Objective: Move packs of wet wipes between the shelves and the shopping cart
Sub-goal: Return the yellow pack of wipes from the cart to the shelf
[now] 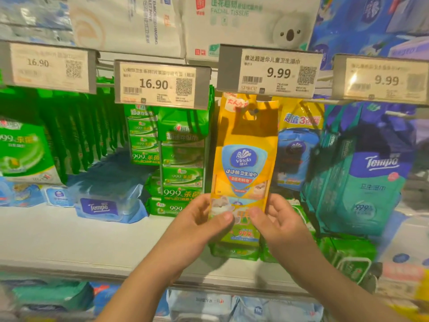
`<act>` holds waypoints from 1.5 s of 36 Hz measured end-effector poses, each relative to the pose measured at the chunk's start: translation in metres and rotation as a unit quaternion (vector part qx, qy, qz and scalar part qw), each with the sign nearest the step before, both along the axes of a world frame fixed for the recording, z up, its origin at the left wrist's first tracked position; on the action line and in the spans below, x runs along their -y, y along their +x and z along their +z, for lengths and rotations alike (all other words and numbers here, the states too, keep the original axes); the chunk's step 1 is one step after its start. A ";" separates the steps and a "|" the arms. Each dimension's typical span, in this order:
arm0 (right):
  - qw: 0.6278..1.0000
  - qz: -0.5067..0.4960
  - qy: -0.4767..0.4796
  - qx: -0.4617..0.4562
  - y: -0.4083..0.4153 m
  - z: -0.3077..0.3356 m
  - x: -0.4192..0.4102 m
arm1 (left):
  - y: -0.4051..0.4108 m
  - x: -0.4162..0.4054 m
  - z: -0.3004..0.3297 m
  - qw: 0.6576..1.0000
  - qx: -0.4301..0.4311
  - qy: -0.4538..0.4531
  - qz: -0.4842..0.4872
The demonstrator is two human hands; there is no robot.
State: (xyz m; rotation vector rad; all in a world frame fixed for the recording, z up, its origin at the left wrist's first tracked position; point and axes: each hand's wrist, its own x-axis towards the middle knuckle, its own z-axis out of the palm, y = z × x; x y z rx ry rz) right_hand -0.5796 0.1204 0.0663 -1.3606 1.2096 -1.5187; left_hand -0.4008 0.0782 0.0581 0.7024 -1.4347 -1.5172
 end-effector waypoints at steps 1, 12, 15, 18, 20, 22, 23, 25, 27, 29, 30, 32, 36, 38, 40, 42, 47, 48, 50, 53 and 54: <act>1.000 0.003 0.006 -0.005 0.000 -0.003 0.001 | 0.001 0.001 -0.006 1.000 0.003 0.003 0.010; 0.999 -0.007 -0.027 -0.016 0.004 -0.001 0.023 | -0.017 0.011 0.001 0.997 0.024 0.001 0.071; 0.999 -0.030 -0.008 -0.005 0.005 0.004 0.035 | -0.026 0.019 0.005 0.993 0.055 0.012 0.102; 0.996 -0.078 0.008 -0.051 0.004 0.009 0.043 | -0.036 0.026 0.012 0.989 0.077 0.024 0.126; 0.991 -0.109 0.019 -0.074 0.003 0.010 0.048 | -0.043 0.028 0.019 0.985 0.092 0.025 0.146; 0.987 -0.134 0.027 -0.084 0.003 0.009 0.055 | -0.050 0.032 0.023 0.981 0.106 0.033 0.161; 0.985 -0.148 0.025 -0.086 0.004 0.010 0.058 | -0.054 0.034 0.025 0.978 0.114 0.038 0.168; 0.983 -0.167 0.019 -0.077 0.006 0.010 0.064 | -0.061 0.039 0.027 0.974 0.125 0.049 0.184; 0.981 -0.181 0.018 -0.068 0.009 0.010 0.068 | -0.065 0.044 0.029 0.966 0.144 0.057 0.206; 0.978 -0.197 0.024 -0.065 0.011 0.007 0.072 | -0.066 0.047 0.029 0.962 0.151 0.065 0.220; 0.977 -0.202 0.028 -0.063 0.012 0.006 0.074 | -0.066 0.047 0.029 0.962 0.150 0.070 0.220; 0.977 -0.201 0.032 -0.067 0.013 0.004 0.075 | -0.064 0.044 0.029 0.962 0.149 0.079 0.213; 0.979 -0.186 0.044 -0.072 0.015 0.003 0.068 | -0.057 0.035 0.025 0.964 0.151 0.096 0.197; 0.979 -0.177 0.056 -0.079 0.016 0.003 0.066 | -0.052 0.033 0.022 0.965 0.150 0.097 0.190; 0.979 -0.177 0.076 -0.070 0.017 0.002 0.064 | -0.048 0.029 0.019 0.966 0.159 0.095 0.181; 0.973 -0.196 0.104 -0.063 0.019 0.003 0.057 | -0.044 0.027 0.014 0.965 0.183 0.086 0.165; 0.952 -0.242 0.145 -0.123 0.026 0.005 0.035 | -0.034 0.019 0.002 0.966 0.224 0.056 0.113; 0.949 -0.240 0.151 -0.142 0.027 0.006 0.030 | -0.031 0.016 -0.001 0.967 0.231 0.039 0.103; 0.942 -0.237 0.158 -0.175 0.029 0.004 0.018 | -0.025 0.009 -0.005 0.971 0.222 -0.012 0.090; 0.923 -0.265 0.165 -0.223 0.034 0.006 -0.005 | -0.013 -0.004 -0.009 0.971 0.220 -0.062 0.073; 0.917 -0.272 0.173 -0.237 0.037 0.008 -0.015 | -0.009 -0.009 -0.010 0.968 0.232 -0.072 0.069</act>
